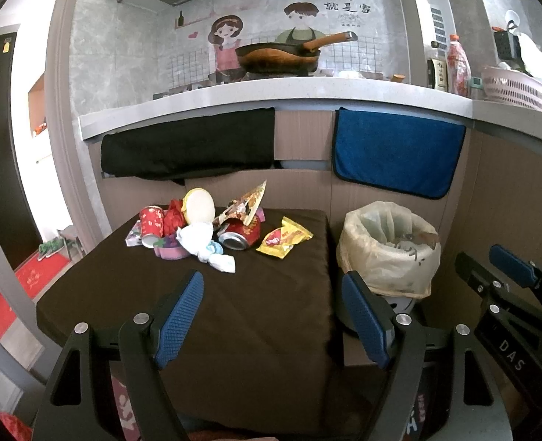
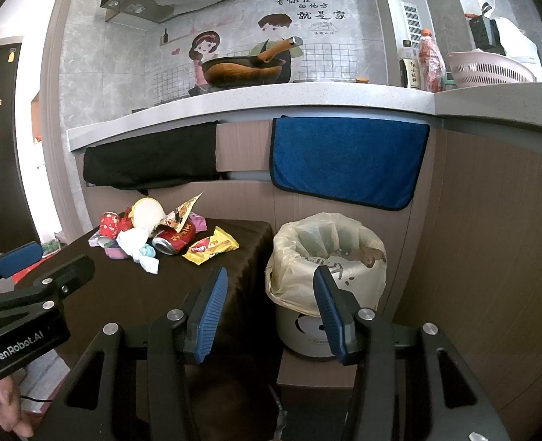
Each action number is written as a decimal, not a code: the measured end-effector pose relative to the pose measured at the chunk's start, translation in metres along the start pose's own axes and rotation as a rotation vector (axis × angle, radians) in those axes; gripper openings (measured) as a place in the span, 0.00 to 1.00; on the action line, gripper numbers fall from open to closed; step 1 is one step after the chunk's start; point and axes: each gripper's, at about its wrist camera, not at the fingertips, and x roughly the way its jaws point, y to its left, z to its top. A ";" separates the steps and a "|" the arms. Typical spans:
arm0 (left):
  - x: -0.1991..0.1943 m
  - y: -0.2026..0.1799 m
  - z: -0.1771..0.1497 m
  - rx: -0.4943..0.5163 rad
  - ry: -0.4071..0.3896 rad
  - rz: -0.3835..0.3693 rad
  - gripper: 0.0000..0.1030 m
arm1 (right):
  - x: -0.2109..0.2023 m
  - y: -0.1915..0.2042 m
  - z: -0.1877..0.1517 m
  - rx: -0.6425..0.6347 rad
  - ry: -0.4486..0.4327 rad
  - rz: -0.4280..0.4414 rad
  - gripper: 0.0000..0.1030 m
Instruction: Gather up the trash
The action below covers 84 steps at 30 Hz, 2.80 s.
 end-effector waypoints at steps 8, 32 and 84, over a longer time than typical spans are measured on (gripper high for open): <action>0.000 0.000 0.000 0.002 -0.003 0.000 0.75 | 0.000 0.000 0.000 0.002 0.001 0.000 0.45; -0.001 -0.002 0.003 0.002 -0.010 0.003 0.75 | 0.000 0.000 -0.001 0.002 -0.001 -0.001 0.45; 0.290 0.203 0.033 -0.329 0.202 -0.133 0.59 | 0.253 0.053 0.022 -0.042 0.273 0.147 0.44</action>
